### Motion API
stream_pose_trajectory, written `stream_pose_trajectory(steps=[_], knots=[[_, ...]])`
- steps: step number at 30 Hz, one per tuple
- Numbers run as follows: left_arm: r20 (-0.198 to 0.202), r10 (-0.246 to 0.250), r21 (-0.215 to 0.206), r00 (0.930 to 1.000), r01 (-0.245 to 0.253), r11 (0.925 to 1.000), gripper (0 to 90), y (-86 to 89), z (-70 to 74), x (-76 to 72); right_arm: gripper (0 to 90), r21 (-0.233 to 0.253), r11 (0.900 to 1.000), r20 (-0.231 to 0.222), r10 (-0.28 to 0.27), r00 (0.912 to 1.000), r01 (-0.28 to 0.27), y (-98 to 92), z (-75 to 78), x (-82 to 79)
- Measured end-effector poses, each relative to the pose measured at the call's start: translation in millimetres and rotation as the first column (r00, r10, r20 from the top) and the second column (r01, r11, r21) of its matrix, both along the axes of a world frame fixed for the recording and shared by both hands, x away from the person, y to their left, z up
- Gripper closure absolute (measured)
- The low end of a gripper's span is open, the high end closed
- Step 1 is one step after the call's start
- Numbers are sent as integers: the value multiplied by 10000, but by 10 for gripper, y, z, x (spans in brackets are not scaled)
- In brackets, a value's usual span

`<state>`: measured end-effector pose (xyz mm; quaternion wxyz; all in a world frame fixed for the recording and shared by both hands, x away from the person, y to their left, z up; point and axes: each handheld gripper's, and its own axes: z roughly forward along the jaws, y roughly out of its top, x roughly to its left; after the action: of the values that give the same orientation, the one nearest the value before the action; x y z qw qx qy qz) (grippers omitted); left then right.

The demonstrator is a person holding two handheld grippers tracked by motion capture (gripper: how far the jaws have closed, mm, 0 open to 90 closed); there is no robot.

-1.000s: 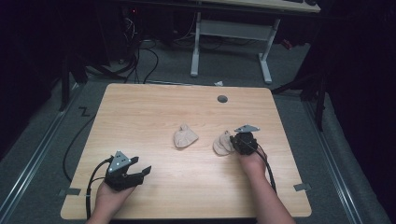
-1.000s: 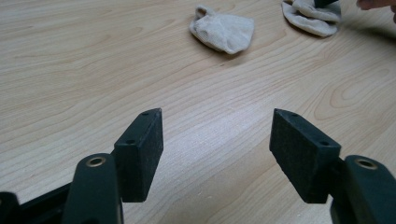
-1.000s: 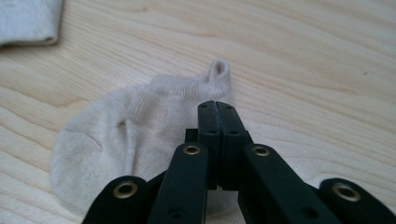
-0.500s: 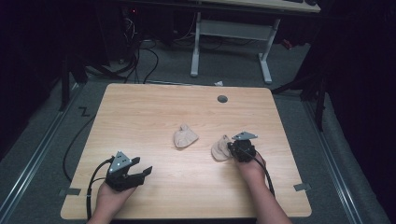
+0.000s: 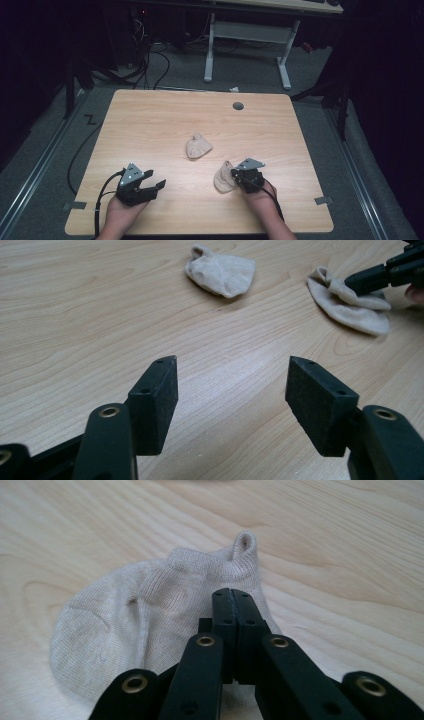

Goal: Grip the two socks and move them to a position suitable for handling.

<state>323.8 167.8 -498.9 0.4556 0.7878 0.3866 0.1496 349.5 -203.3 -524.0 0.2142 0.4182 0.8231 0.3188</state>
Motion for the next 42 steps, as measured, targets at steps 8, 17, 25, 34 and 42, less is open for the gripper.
stream_pose_trajectory(steps=[8, 17, 25, 34, 42], knots=[[9, -61, -23, 10000, 61, 10000, 382, -9, 7, -9, 899, -44, 9980, 74, 637, 9979, -637, 199, -7, -200], [-51, -141, -60, 9999, 141, 9999, 386, -21, 12, -18, 859, 291, 9991, 715, 284, 9970, -306, 43, 147, -255], [-66, -227, -73, 9997, 227, 9997, 390, -50, 16, -23, 895, 136, 9997, 247, -223, 9994, 220, -121, 23, -162], [-84, -230, -13, 9997, 230, 9997, 395, -55, 16, -27, 897, 131, 9993, 23, 350, 9994, -351, -18, 4, -250], [-108, -230, 10, 9997, 230, 9997, 408, -79, 6, -26, 896, 163, 9928, -10, 1183, 9930, -1183, 207, 14, -372]])
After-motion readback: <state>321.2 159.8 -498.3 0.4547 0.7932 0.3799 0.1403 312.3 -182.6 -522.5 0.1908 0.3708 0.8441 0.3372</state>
